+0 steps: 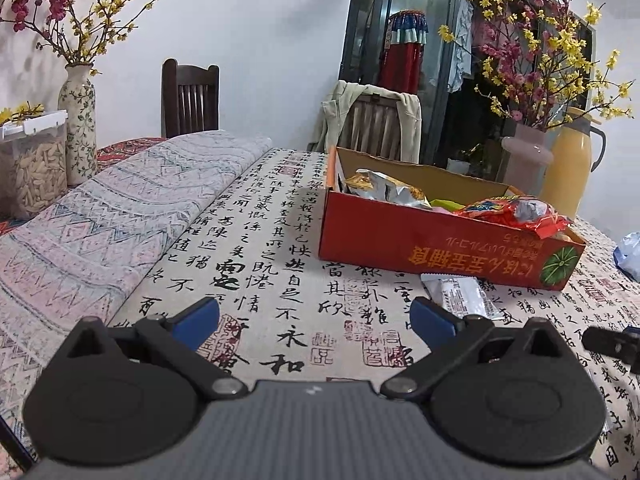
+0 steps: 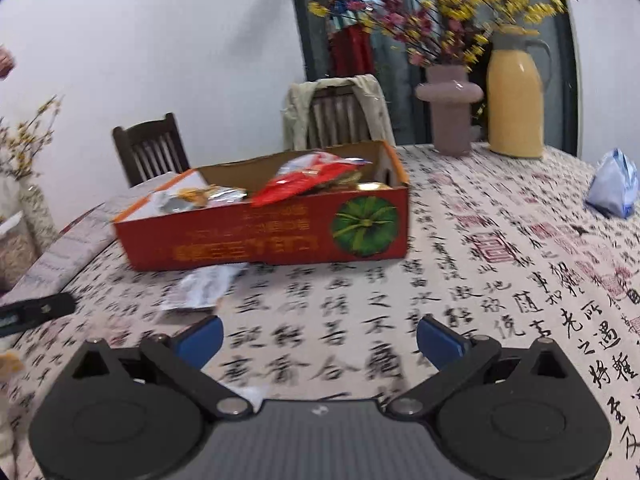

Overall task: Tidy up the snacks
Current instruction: 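Grasp the thin white-and-blue packet on the table with the right gripper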

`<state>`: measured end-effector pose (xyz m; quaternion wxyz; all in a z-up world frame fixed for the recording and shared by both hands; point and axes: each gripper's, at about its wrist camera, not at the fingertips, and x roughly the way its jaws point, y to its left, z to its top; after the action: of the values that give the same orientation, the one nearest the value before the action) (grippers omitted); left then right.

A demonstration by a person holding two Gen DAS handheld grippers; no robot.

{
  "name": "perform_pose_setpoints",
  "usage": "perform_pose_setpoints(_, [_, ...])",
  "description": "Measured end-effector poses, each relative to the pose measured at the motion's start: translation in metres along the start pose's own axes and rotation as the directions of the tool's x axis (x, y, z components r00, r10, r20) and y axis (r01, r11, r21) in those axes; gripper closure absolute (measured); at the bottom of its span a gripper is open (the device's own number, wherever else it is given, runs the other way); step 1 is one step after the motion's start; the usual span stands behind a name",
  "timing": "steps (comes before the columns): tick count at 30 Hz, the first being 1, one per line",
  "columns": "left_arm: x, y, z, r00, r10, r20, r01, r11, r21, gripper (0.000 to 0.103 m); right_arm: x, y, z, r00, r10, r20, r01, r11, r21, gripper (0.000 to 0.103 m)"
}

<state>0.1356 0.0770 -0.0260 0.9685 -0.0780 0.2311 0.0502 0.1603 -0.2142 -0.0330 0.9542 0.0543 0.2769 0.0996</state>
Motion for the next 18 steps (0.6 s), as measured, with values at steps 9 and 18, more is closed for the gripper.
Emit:
perform_pose_setpoints(9, [-0.003,0.003,-0.001,0.999,-0.031,0.014,0.031,0.999,-0.010,0.000,0.006,0.031,-0.016,0.995,0.037,-0.097,-0.036,0.999,0.013,0.000])
perform_pose_setpoints(18, [-0.007,0.005,-0.002,0.998,-0.046,0.031,0.047,0.999,-0.019,0.000,0.011,0.047,-0.027,0.994,-0.041,-0.105,0.035,0.998,-0.058,0.000])
